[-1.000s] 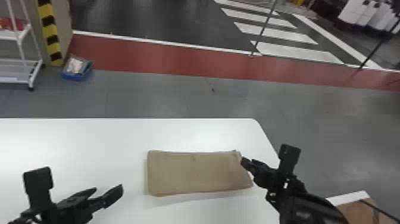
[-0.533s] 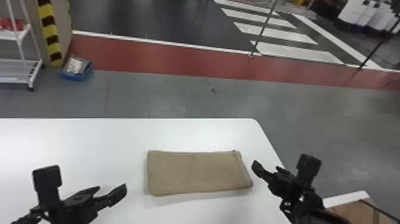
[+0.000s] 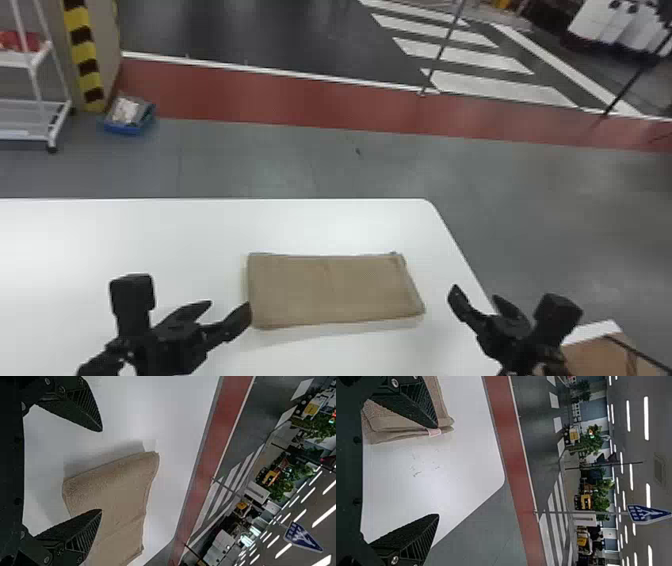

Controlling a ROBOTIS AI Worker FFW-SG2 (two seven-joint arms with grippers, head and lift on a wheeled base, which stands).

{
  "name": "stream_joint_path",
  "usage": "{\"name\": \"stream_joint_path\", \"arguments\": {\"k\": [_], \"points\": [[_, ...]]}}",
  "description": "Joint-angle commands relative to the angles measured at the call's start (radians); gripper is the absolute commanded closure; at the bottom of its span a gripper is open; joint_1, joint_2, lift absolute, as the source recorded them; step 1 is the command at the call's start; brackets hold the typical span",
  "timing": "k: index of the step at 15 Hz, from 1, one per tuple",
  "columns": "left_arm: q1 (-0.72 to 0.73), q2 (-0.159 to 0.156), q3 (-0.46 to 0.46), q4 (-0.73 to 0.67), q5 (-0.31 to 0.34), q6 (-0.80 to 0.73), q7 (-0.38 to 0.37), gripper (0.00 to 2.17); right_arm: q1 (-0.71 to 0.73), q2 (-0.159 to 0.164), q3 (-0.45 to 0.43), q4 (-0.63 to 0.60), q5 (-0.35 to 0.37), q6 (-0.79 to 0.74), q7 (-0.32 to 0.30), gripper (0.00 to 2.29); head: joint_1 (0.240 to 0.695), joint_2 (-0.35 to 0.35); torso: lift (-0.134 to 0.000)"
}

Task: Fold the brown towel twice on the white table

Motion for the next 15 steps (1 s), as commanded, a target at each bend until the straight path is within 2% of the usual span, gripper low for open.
{"name": "stream_joint_path", "arguments": {"k": [1,4,9,12,15], "points": [[0.000,0.000,-0.080,0.010,-0.008,-0.038,0.011,0.24,0.020,0.006,-0.013,-0.004,-0.020,-0.034,0.006,0.10,0.695,-0.350,0.000],[-0.002,-0.014,-0.175,0.057,-0.051,-0.152,0.068,0.24,0.020,0.013,-0.022,-0.001,-0.032,-0.043,0.026,0.10,0.695,-0.350,0.000],[-0.020,-0.097,-0.220,0.188,-0.187,-0.342,0.197,0.24,0.020,0.016,-0.027,-0.001,-0.058,-0.056,0.058,0.11,0.695,-0.350,0.000],[-0.038,-0.105,-0.221,0.206,-0.192,-0.357,0.237,0.24,0.020,0.016,-0.028,0.005,-0.064,-0.083,0.066,0.11,0.695,-0.350,0.000],[-0.055,-0.126,-0.231,0.221,-0.239,-0.299,0.281,0.28,0.017,0.013,-0.032,0.012,-0.064,-0.096,0.076,0.11,0.695,-0.350,0.000]]}}
